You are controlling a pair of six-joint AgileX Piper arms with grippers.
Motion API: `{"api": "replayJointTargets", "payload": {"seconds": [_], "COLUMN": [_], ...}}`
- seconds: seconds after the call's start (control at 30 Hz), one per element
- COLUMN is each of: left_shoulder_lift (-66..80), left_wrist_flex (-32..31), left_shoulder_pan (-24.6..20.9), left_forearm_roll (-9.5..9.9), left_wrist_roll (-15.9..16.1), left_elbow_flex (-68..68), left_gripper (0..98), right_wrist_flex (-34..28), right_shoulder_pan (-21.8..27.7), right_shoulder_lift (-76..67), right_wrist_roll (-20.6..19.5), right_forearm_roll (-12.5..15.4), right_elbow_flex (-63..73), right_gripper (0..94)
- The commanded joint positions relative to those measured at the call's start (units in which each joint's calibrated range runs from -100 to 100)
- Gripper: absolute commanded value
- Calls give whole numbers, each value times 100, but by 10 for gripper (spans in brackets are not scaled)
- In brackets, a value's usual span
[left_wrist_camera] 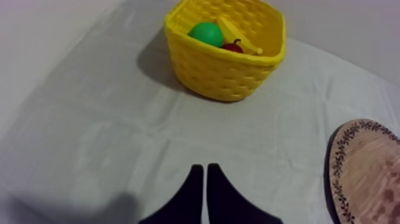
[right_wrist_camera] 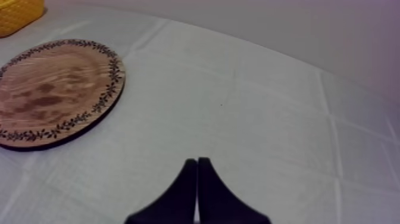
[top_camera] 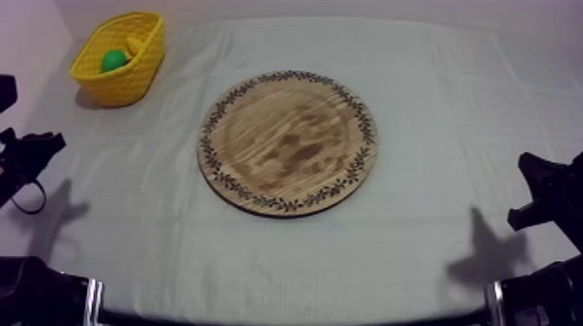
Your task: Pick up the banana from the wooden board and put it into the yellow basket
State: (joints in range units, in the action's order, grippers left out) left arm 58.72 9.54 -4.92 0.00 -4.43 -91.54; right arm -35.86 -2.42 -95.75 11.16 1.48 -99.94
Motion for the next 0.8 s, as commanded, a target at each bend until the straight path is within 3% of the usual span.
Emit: {"api": "replayJointTargets", "payload": {"seconds": [0.0, 0.1, 0.5, 0.77], "left_shoulder_lift": [742, 1350, 3276, 3993], "left_wrist_flex": [18, 130, 1608, 2197], "left_shoulder_pan": [-8, -1, 160, 210], "left_forearm_roll": [-31, -24, 355, 389], "left_wrist_roll": [-34, -113, -347, -284], "left_elbow_flex": [-299, -617, -826, -812], "left_gripper": [0, 0, 0, 0], "right_wrist_flex": [-11, -11, -11, -11], "right_shoulder_pan": [-3, -3, -3, -3], "right_shoulder_lift": [0, 0, 0, 0], "right_wrist_roll": [1, 0, 4, 5], "right_forearm_roll": [1, 1, 1, 1], "right_elbow_flex": [5, 5, 5, 5], "right_gripper": [3, 3, 3, 3]}}
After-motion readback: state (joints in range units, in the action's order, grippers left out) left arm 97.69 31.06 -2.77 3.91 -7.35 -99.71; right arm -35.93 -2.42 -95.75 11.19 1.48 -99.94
